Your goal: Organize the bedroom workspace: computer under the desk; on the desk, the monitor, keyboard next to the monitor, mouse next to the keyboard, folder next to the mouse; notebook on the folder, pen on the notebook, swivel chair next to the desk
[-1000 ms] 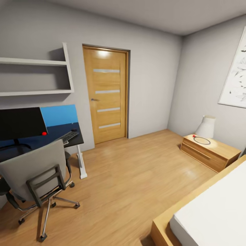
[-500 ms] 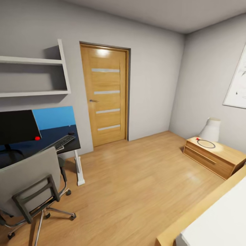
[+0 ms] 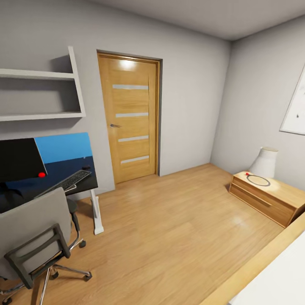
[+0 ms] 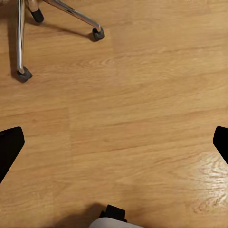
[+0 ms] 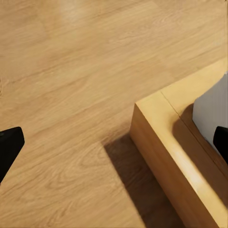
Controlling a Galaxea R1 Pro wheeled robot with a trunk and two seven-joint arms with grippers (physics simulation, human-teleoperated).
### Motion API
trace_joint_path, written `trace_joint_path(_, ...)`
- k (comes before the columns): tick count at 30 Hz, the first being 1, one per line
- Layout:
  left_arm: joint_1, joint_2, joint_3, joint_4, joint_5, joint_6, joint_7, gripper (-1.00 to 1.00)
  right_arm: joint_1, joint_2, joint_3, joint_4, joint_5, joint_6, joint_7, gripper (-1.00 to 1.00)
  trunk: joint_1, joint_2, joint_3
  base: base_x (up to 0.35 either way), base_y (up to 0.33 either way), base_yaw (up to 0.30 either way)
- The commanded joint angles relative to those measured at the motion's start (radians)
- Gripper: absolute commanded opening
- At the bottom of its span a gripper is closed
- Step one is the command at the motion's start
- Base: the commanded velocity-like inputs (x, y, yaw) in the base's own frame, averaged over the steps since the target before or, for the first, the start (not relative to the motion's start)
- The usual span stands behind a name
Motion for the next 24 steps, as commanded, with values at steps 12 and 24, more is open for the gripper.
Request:
trace_joint_path(12,0.000,0.000,0.003,0.000,0.000,-0.001,0.001,1.00,-0.001,0.001,0.004,0.004,-0.002,-0.009,-0.005,1.00,0.000,-0.001,-0.001,0.196,0.002,0.000)
trace_joint_path(24,0.000,0.001,0.004,0.001,0.000,-0.001,0.001,1.00,-0.001,0.000,0.005,0.004,-0.002,-0.009,-0.005,1.00,0.000,-0.001,-0.001,0.240,0.228,-0.040)
